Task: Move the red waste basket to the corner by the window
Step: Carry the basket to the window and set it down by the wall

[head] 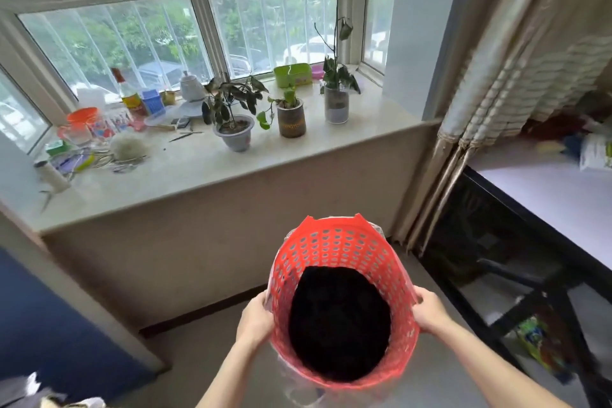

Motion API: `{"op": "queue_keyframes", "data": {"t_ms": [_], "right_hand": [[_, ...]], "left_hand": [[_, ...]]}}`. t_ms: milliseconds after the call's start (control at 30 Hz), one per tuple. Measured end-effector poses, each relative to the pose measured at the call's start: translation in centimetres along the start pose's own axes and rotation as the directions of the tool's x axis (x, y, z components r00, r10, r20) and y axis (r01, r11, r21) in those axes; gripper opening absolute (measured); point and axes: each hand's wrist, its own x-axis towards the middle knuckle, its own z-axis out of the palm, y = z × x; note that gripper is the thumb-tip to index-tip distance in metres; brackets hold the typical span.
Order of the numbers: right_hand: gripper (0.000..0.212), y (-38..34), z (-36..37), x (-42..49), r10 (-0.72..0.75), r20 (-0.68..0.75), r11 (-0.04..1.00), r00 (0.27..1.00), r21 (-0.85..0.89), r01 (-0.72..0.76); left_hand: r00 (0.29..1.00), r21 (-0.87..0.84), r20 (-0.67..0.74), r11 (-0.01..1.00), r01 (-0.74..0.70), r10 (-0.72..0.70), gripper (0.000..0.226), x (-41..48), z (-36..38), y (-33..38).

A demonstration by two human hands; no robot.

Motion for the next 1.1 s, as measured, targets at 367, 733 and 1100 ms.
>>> {"op": "queue_keyframes", "data": {"t_ms": [367, 733, 1100], "right_hand": [[0.026, 2.8, 2.7, 5.2, 0.04, -0.002, 0.998, 0.999, 0.047, -0.04], [0.031, 8.8, 9.3, 12.1, 0.092, -0.018, 0.986, 0.996, 0.139, -0.089], [0.054, 17.6, 16.2, 19.0, 0.193, -0.034, 0.967, 0.981, 0.178, -0.184]], "left_hand": [[0.999, 0.006, 0.015, 0.999, 0.033, -0.033, 0.026, 5.9, 2.6, -1.9], [0.992, 0.001, -0.003, 0.992, 0.129, -0.129, 0.039, 14.1, 7.8, -8.7], [0.994, 0.103, 0.036, 0.99, 0.095, -0.099, 0.037, 23.2, 15.3, -17.4]]}}
